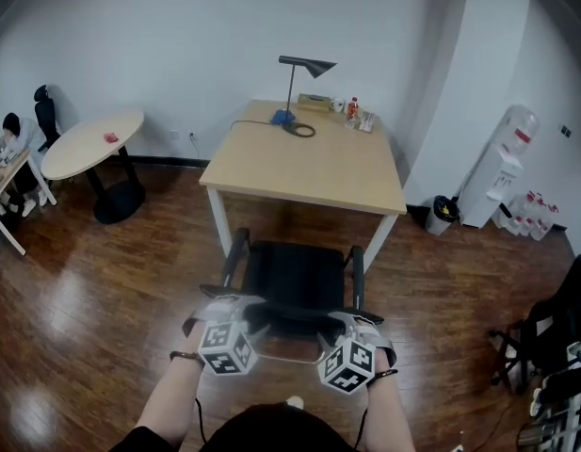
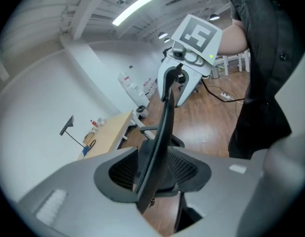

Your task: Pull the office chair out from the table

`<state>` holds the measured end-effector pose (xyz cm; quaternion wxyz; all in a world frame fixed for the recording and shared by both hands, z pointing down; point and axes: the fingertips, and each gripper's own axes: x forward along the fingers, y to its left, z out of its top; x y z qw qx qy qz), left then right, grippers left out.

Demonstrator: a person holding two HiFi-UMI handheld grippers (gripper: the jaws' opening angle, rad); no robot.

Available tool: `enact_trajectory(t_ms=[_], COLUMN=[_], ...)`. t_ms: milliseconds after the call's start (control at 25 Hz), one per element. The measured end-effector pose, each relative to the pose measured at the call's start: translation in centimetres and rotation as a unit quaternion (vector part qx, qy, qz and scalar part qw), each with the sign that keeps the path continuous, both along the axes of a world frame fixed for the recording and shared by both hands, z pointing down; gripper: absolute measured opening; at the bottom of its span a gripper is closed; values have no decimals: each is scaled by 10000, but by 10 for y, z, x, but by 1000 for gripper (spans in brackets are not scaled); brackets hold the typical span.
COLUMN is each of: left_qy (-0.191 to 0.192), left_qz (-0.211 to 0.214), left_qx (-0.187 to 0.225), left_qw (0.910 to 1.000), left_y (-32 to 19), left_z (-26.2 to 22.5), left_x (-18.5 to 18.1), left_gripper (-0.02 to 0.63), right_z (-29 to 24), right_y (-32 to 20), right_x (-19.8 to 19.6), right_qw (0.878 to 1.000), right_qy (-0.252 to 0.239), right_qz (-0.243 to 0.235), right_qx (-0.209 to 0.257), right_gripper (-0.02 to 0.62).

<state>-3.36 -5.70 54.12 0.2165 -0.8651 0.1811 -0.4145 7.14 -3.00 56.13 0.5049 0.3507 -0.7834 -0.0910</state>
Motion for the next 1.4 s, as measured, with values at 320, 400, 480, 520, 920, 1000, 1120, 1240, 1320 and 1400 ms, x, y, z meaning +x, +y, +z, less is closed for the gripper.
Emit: enact_trajectory(t_ms=[320, 400, 480, 520, 920, 1000, 1120, 1240, 1320, 1400], left_qy=[1458, 1515, 1844, 2091, 3232, 3329, 3266, 3499, 3766, 4037], left_qz=[-1436, -1514, -1637, -1717, -1854, -1962, -2063, -2214, -2325, -2350], left_qx=[206, 326, 285, 225, 37, 111, 422, 560, 592, 623], left_qw=[9786, 9762, 9687, 9624, 9280, 9223, 9214, 9085, 8948, 8820], left_y=[18, 33, 48, 55, 126, 137, 153, 166, 173, 182], left_z=[-30, -32, -37, -41, -66, -70, -77, -88, -96, -106], left_x=[-46, -57, -69, -77, -128, -134, -136, -135, -133, -128], left_gripper=[183, 175, 158, 149, 2, 2, 2, 2, 2, 2], right_z=[-8, -12, -18, -22, -38, -48, -68, -86, -100, -112], right_y=[31, 43, 55, 62, 139, 148, 160, 171, 180, 190], right_x=[-49, -61, -72, -77, -106, -108, -106, -94, -84, -73], right_qw=[9990, 9975, 9942, 9918, 9672, 9620, 9502, 9318, 9161, 8954], right_qy=[-181, -432, -742, -904, -2142, -2305, -2697, -3226, -3597, -4032], right_qz=[126, 241, 411, 502, 1192, 1230, 1144, 1064, 1118, 1198], right_qx=[401, 506, 657, 751, 665, 799, 1065, 1278, 1375, 1463], right_gripper=[114, 104, 77, 74, 12, 12, 12, 12, 12, 12])
